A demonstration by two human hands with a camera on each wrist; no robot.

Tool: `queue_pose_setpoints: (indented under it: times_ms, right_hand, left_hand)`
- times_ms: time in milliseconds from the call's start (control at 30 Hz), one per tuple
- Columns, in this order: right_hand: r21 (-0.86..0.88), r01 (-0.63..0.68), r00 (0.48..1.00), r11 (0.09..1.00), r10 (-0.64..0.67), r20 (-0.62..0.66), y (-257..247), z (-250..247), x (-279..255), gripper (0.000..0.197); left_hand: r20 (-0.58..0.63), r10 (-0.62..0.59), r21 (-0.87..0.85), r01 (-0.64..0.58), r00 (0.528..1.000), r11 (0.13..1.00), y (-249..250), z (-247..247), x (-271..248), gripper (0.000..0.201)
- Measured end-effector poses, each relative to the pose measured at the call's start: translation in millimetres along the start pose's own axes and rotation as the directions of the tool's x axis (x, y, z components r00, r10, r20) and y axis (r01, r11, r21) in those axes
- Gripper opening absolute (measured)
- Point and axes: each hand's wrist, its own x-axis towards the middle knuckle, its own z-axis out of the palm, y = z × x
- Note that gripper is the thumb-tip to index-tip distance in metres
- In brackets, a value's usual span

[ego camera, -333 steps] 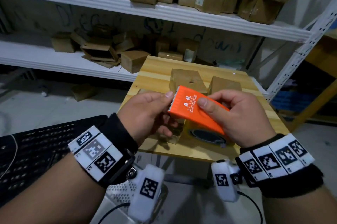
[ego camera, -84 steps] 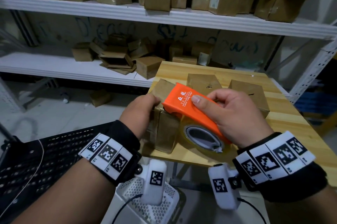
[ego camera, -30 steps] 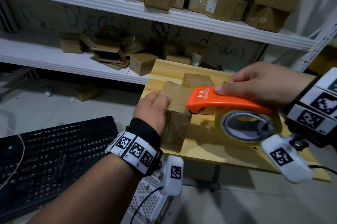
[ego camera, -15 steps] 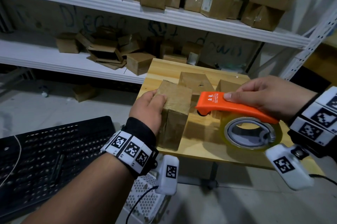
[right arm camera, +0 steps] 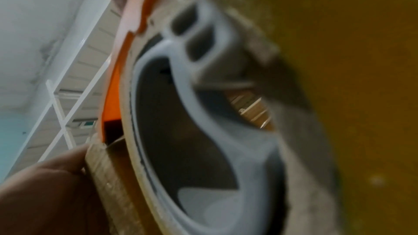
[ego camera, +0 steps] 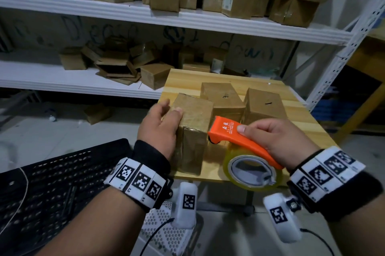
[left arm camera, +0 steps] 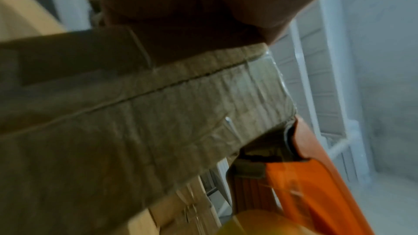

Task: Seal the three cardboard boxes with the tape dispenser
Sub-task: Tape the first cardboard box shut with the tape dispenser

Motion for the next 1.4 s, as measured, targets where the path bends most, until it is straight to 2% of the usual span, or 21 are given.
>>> queue_pose_setpoints:
  times_ms: [33, 67, 133, 167, 233, 300, 367, 433, 533, 667, 800, 1000, 1133, 1200, 1333, 1400]
  right_hand:
    - [0.022, 0.012, 1.000, 1.000, -0.011, -0.008, 4, 4, 0, 0.041]
    - [0.044, 0.022, 1.000, 0.999, -0.022, -0.014, 8, 8, 0, 0.041]
    - [0.080, 0.045, 0.999, 0.996, -0.043, -0.023, 13, 14, 0, 0.038]
    - [0.083, 0.058, 0.998, 0.995, -0.056, -0.022, 14, 15, 0, 0.037]
    - [0.073, 0.085, 0.996, 0.994, -0.085, -0.013, 14, 16, 2, 0.036]
    - [0.076, 0.103, 0.995, 0.992, -0.103, -0.006, 15, 16, 3, 0.035]
    - [0.090, 0.116, 0.993, 0.989, -0.117, 0.000, 16, 17, 2, 0.035]
    - [0.093, 0.119, 0.993, 0.989, -0.120, 0.008, 18, 19, 2, 0.033]
    - [0.107, 0.120, 0.993, 0.987, -0.121, 0.010, 22, 21, 3, 0.033]
    - [0.151, 0.126, 0.991, 0.981, -0.132, 0.028, 23, 17, 3, 0.035]
    - [0.194, 0.130, 0.989, 0.972, -0.141, 0.046, 22, 14, 4, 0.034]
    - [0.197, 0.133, 0.988, 0.971, -0.144, 0.046, 24, 10, 6, 0.036]
    - [0.142, 0.121, 0.991, 0.983, -0.127, 0.036, 31, 6, 3, 0.043]
    - [0.120, 0.096, 0.994, 0.988, -0.102, 0.048, 33, 9, 4, 0.039]
    - [0.078, 0.081, 0.994, 0.994, -0.086, 0.061, 31, 17, 7, 0.033]
    - [0.073, 0.086, 0.995, 0.994, -0.090, 0.045, 28, 19, 9, 0.033]
  left_hand:
    - [-0.036, 0.086, 0.083, -0.083, 0.996, 0.993, -1, -1, 2, 0.049]
    - [-0.054, 0.203, 0.204, -0.188, 0.978, 0.961, 1, -2, 2, 0.048]
    - [-0.011, 0.405, 0.421, -0.363, 0.914, 0.831, 8, -2, 0, 0.040]
    - [0.031, 0.443, 0.486, -0.401, 0.896, 0.777, 11, -1, -2, 0.039]
    - [0.114, 0.383, 0.606, -0.369, 0.917, 0.704, 17, 6, -4, 0.048]
    - [0.124, 0.257, 0.717, -0.266, 0.958, 0.644, 22, 10, -4, 0.069]
    - [0.080, 0.155, 0.732, -0.164, 0.985, 0.661, 29, 10, -2, 0.081]
    - [0.063, 0.117, 0.713, -0.126, 0.991, 0.690, 34, 8, -1, 0.071]
    - [0.072, 0.144, 0.689, -0.154, 0.987, 0.708, 34, 10, -3, 0.048]
    - [0.061, 0.192, 0.655, -0.184, 0.980, 0.733, 25, 4, 5, 0.035]
    - [0.010, 0.194, 0.526, -0.170, 0.981, 0.833, 19, -4, 10, 0.032]
    - [-0.020, 0.202, 0.500, -0.165, 0.979, 0.850, 16, -6, 11, 0.031]
    - [-0.112, 0.143, 0.345, -0.097, 0.983, 0.934, 14, -22, 19, 0.027]
    - [-0.125, 0.104, 0.273, -0.067, 0.987, 0.960, 13, -28, 22, 0.025]
    - [-0.091, 0.016, 0.172, 0.000, 0.996, 0.985, 5, -30, 21, 0.028]
    - [-0.088, -0.066, 0.199, 0.083, 0.994, 0.976, -1, -32, 17, 0.058]
